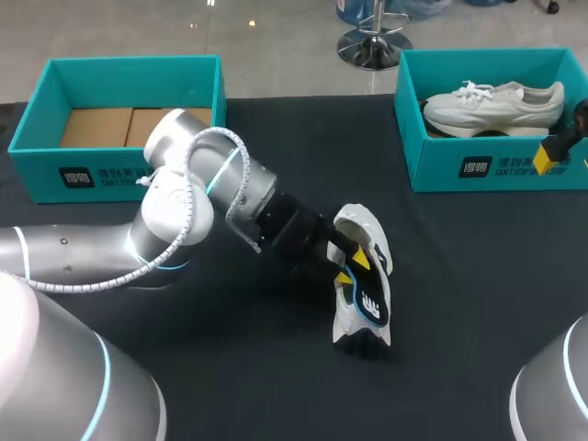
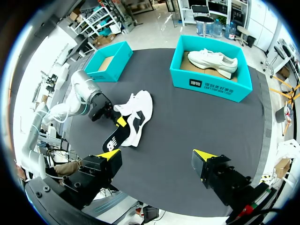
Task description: Take the shoe out of the shoebox, open the shoe tongue, remove and reinsert the insole, then place the shoe into the shoebox
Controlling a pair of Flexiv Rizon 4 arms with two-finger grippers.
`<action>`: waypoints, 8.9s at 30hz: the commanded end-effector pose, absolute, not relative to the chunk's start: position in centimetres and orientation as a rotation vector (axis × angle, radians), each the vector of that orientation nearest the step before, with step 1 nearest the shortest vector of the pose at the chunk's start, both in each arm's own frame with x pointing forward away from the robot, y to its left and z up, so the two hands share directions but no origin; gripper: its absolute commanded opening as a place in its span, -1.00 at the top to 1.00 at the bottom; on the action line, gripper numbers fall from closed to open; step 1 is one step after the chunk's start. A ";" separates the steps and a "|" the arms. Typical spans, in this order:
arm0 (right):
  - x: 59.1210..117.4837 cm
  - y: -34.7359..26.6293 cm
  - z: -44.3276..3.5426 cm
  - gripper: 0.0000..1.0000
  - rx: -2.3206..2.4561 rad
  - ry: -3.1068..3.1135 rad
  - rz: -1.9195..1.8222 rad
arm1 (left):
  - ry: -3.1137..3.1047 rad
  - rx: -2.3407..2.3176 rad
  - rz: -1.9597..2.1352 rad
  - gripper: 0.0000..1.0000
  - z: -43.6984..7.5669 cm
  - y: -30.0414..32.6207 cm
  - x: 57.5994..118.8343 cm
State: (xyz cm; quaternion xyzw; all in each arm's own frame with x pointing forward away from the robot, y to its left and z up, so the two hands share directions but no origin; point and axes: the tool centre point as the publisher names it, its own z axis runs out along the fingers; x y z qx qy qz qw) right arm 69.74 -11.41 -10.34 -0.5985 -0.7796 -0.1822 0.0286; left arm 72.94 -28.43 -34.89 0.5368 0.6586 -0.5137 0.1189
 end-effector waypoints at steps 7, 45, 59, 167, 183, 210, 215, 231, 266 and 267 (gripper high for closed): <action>70.0 -11.4 -10.3 -1.00 -1.845 -2.404 -0.553 | 1.927 1.581 -1.509 -0.29 -34.0 -27.8 72.4; 70.0 -11.4 -10.3 -1.00 -1.845 -2.404 -0.553 | 2.003 1.638 -1.391 1.00 -35.6 -28.2 73.3; 70.0 -11.4 -10.3 -1.00 -1.845 -2.404 -0.553 | 1.987 1.629 -1.416 0.13 -33.9 -27.6 72.0; 70.0 -11.4 -10.3 -1.00 -1.845 -2.404 -0.553 | 1.981 1.652 -1.370 0.21 -34.6 -27.7 70.8; 70.0 -11.4 -10.3 -1.00 -1.845 -2.404 -0.553 | 1.974 1.668 -1.377 1.00 -34.7 -27.6 70.5; 70.0 -11.4 -10.3 -1.00 -1.845 -2.404 -0.553 | 1.969 1.692 -1.321 0.10 -35.0 -27.4 72.0; 70.0 -11.4 -10.3 -1.00 -1.845 -2.404 -0.553 | 1.954 1.708 -1.317 0.18 -34.3 -27.1 71.6; 70.0 -11.4 -10.3 -1.00 -1.845 -2.404 -0.553 | 1.952 1.753 -1.318 1.00 -34.6 -26.9 70.4; 70.0 -11.4 -10.3 -1.00 -1.845 -2.404 -0.553 | 1.958 1.749 -1.257 -1.00 -33.9 -26.6 72.5; 70.0 -11.4 -10.3 -1.00 -1.845 -2.404 -0.553 | 1.957 1.751 -1.256 -1.00 -33.7 -26.6 72.6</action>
